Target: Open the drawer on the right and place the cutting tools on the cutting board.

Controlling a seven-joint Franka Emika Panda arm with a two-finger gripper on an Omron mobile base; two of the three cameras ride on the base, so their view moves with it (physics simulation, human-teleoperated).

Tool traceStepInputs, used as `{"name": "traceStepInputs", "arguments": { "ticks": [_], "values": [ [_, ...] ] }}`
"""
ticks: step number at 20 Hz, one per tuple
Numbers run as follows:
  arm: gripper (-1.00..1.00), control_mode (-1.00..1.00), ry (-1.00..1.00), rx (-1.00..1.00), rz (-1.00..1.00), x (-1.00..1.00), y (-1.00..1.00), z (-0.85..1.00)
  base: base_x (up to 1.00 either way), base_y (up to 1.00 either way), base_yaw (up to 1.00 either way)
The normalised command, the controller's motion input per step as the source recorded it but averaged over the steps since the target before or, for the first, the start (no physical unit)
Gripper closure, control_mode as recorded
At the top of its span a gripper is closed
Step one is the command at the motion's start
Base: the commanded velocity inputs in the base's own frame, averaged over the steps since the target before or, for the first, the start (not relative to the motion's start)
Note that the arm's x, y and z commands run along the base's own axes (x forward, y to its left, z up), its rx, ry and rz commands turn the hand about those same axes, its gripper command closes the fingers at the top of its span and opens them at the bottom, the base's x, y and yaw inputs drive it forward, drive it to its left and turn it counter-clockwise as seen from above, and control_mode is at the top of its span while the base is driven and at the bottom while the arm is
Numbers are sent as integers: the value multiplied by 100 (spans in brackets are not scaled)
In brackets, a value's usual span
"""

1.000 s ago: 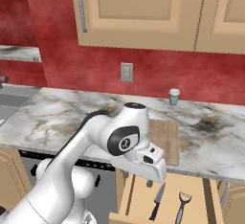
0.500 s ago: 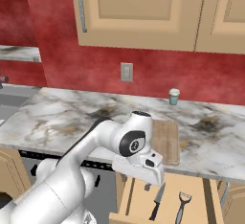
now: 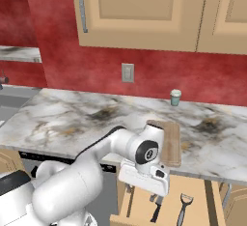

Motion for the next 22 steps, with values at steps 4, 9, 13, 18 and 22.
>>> {"name": "traceStepInputs", "arguments": {
  "ticks": [4, 9, 13, 18, 22],
  "values": [
    [-100, -100, 7, 0, 6, 0, 0, -31, 0, 0, 0],
    [-100, -100, 4, 0, 3, 6, 0, -34, 0, 0, 0],
    [-100, -100, 0, 0, 5, 4, 0, -44, 0, 0, 0],
    [-100, -100, -8, 2, 5, 0, 0, -30, 0, 0, 0],
    [-100, -100, -16, 3, 7, 0, -2, -12, 0, 0, 0]
  ]
}}
